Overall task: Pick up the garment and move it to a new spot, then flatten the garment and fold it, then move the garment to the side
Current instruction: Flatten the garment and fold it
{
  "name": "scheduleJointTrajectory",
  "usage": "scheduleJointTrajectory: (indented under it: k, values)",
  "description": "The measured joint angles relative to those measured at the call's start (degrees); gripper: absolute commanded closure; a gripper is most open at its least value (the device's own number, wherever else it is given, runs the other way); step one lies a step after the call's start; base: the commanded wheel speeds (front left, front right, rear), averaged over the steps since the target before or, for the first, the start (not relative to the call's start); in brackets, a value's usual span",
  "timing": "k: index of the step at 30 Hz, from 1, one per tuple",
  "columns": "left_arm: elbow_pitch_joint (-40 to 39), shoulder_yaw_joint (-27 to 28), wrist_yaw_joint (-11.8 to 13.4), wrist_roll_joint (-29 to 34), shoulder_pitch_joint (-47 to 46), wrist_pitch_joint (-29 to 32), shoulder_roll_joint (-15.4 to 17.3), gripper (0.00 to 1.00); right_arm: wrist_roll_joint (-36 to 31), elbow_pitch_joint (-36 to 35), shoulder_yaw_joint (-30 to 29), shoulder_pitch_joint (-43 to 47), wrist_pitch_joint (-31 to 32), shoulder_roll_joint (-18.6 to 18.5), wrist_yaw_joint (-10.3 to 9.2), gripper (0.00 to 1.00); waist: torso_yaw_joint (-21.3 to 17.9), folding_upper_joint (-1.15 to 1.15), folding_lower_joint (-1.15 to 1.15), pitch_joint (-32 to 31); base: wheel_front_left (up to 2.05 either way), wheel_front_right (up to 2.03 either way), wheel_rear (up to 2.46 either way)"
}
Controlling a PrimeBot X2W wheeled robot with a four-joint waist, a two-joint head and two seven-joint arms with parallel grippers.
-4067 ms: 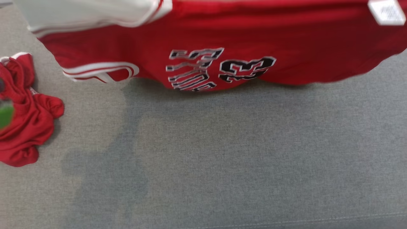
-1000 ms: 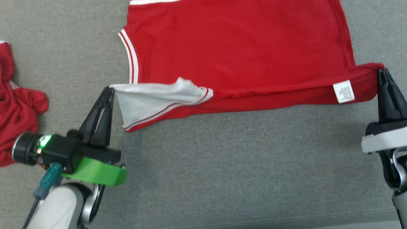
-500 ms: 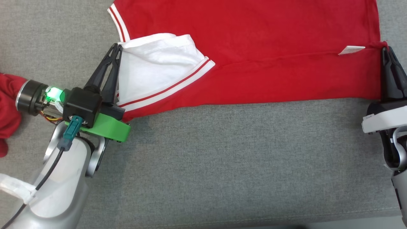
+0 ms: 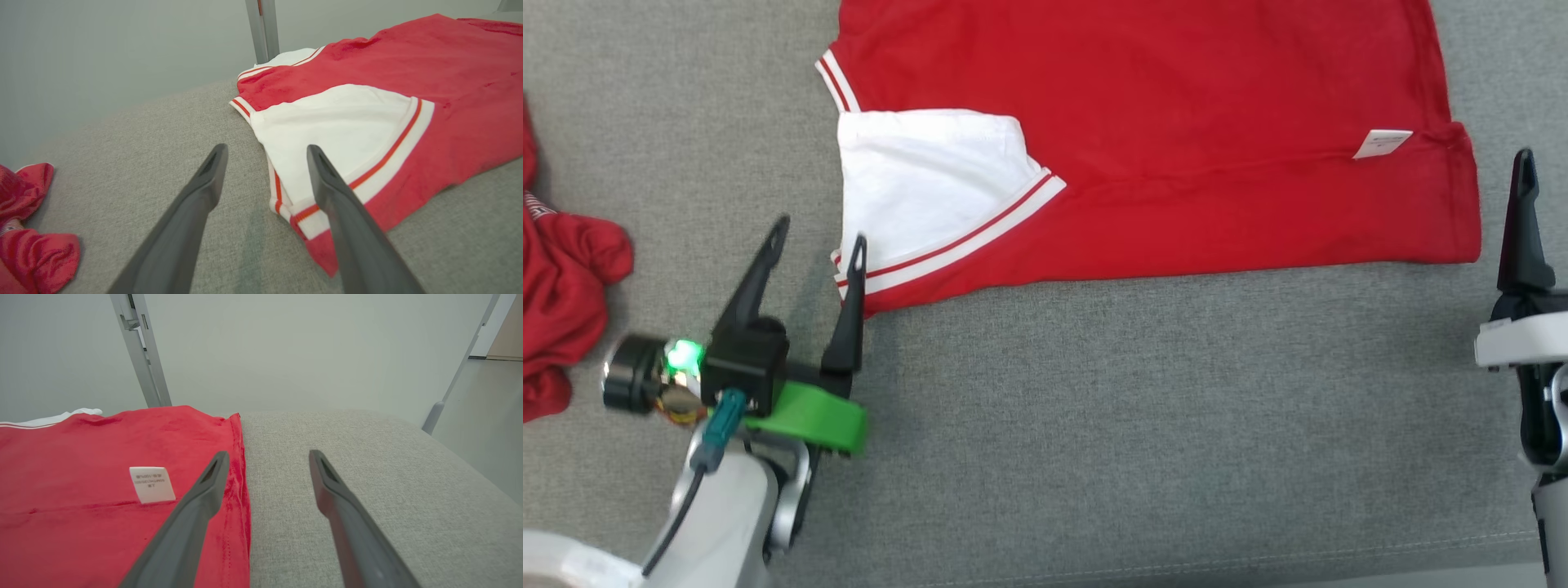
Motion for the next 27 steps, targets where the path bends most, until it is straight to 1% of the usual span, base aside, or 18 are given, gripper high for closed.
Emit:
scheduleJointTrajectory:
  k: [4,7,14,20,21,22,23,24,27]
  values:
    - [-0.90,1.23,1.47,-4.14,6.34,1.23,-1.32,0.00,-0.21,-0.30,-0.65,2.65,0.00,1.60,0.00,0.00,-0.12,0.00,0.00,-2.22,0.00,0.00,0.00]
    - [-0.91,1.52,1.64,-5.55,8.95,1.31,-1.76,0.00,-0.22,-0.04,0.03,3.84,0.00,2.56,0.00,0.00,-0.30,0.00,0.00,-3.33,0.00,0.00,0.00]
    - [-0.04,1.48,1.40,-7.40,7.61,2.32,-3.08,0.00,0.04,0.53,1.59,4.25,0.01,2.80,0.00,0.00,-0.76,0.00,0.00,-2.89,0.00,0.00,0.00]
    - [2.53,0.36,0.21,-8.80,6.58,6.69,-3.26,0.00,0.22,0.76,2.01,3.28,0.00,2.03,0.00,0.00,-1.21,0.00,0.00,-1.92,0.00,0.00,0.00]
    - [3.08,0.01,-0.13,-9.00,6.50,7.43,-3.36,0.18,0.22,0.79,1.98,3.25,0.01,2.00,0.00,0.00,-1.27,0.00,0.00,-1.84,0.00,0.00,0.00]
    - [3.48,-0.29,-0.36,-9.11,6.21,7.98,-3.46,0.59,0.21,0.80,1.98,3.25,0.01,2.11,0.00,0.00,-1.30,0.00,0.00,-1.80,0.00,0.00,0.00]
    - [3.76,-0.49,-0.59,-9.17,5.87,8.42,-3.49,0.89,0.19,0.86,2.03,3.25,0.00,2.23,0.00,0.00,-1.30,0.00,0.00,-1.80,0.00,0.00,0.00]
    - [4.00,-0.58,-0.85,-9.50,5.55,8.61,-3.61,1.00,0.19,0.99,2.18,3.25,0.01,2.41,0.00,0.00,-1.28,0.00,0.00,-1.81,0.00,0.00,0.00]
    - [4.01,-0.65,-1.32,-10.56,5.36,8.23,-4.25,1.00,0.47,2.24,2.93,3.21,0.01,2.38,0.00,0.00,-1.18,0.00,0.00,-1.86,0.00,0.00,0.00]
